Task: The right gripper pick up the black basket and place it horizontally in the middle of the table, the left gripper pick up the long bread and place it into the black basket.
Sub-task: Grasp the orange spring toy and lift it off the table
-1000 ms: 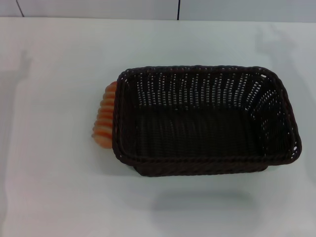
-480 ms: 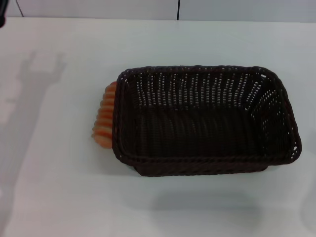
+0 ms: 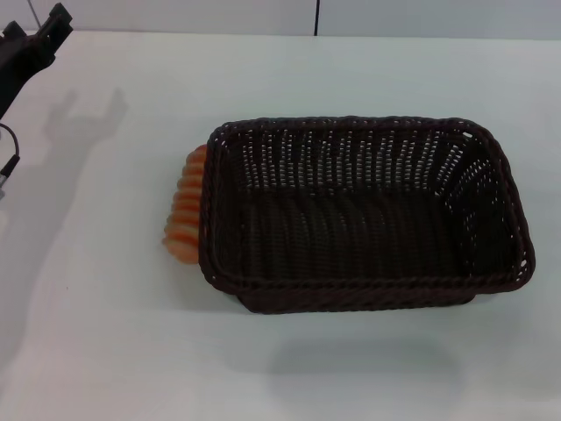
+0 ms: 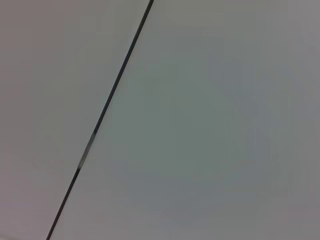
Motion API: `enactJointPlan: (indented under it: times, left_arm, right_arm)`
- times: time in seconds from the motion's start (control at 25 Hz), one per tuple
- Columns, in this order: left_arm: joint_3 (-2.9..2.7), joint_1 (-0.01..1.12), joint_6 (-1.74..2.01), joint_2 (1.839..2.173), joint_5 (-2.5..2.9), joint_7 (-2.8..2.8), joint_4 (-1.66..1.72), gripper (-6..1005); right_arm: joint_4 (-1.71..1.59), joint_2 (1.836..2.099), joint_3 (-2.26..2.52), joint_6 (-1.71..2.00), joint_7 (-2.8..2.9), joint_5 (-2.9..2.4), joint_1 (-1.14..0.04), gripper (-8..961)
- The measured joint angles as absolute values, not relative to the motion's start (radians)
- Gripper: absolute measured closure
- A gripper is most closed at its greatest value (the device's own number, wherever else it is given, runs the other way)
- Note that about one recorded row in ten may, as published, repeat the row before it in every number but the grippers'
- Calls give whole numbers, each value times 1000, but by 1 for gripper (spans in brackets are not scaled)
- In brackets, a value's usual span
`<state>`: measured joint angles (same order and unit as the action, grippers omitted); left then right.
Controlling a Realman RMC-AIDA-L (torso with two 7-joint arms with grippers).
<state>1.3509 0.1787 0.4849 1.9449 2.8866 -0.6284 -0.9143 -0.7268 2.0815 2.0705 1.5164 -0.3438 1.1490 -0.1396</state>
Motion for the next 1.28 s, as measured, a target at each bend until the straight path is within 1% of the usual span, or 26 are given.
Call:
enactJointPlan:
  times: [0.12,0.24,0.32,0.4,0.44,0.52,0.56,0.68,0.76,0.96,1.28]
  left_arm:
    - [1352,133,281,1928,2887,-620,-1077,205]
    - [1365,96,0,1913,2886,-603,-1276,206]
    - [1376,79,-158,1913,2886,-574,-1387,207]
    - [1397,67,-300,1925,2885,-533,-1483,208]
    - [1413,61,-388,1938,2884,-500,-1535,209]
    - [1449,58,-534,1971,2883,-429,-1614,210]
    - [1472,60,-616,1997,2882,-383,-1659,210]
    - [1536,76,-832,2055,2881,-259,-1749,212]
    - [1548,97,-947,2061,2876,-221,-1789,213]
    - [1546,149,-1134,2059,2869,-187,-1818,215]
    - [1545,214,-1301,2061,2844,-152,-1801,219]
  right_arm:
    - [-687,2080,2047,1515,-327,1199,-151,635]
    - [-621,2077,2017,1513,-267,1213,-173,635]
    - [-572,2075,1998,1509,-227,1213,-195,635]
    - [-528,2074,1979,1503,-198,1213,-218,635]
    - [-507,2074,1971,1500,-183,1211,-229,635]
    - [-465,2071,1957,1493,-155,1209,-253,635]
    - [-447,2070,1950,1489,-141,1208,-263,635]
    - [-401,2064,1937,1480,-112,1206,-293,635]
    - [-382,2057,1933,1470,-99,1205,-308,635]
    - [-359,2035,1928,1437,-84,1205,-334,635]
    - [-334,2017,1921,1382,-82,1203,-369,635]
